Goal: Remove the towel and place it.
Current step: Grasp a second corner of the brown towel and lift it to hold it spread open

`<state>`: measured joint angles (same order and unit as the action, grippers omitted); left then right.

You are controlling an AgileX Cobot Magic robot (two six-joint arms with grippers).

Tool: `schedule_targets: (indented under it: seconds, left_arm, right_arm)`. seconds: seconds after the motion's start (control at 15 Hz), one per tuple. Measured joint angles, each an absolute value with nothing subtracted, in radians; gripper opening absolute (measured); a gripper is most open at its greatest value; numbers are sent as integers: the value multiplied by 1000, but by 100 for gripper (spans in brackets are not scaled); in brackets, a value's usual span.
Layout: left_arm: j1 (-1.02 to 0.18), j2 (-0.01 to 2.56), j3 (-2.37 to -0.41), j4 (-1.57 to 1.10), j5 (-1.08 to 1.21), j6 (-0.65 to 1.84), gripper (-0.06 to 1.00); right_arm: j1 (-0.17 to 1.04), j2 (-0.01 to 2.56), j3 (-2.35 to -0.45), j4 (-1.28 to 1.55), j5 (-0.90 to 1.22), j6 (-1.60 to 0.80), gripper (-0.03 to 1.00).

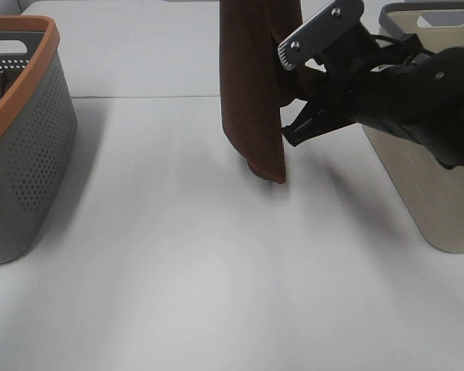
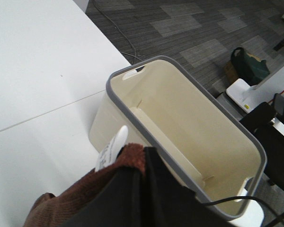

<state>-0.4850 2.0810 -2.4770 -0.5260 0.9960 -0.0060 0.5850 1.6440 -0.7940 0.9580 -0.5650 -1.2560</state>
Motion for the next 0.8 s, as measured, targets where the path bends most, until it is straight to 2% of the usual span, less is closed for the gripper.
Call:
schedule_targets:
  seconds: [0.27, 0.4, 0.8]
  left_arm:
    - [-400, 2081, -2477, -493, 1033, -48, 0]
    - [-360, 2081, -2477, -444, 1143, -53, 0]
    - [-341, 2081, -2477, -332, 1214, -77, 0]
  right_arm:
    - [585, 1507, -801, 1040, -343, -1256, 0]
    - [585, 1430, -802, 1151, -208, -1256, 0]
    - [584, 1288, -802, 1282, -135, -1256, 0]
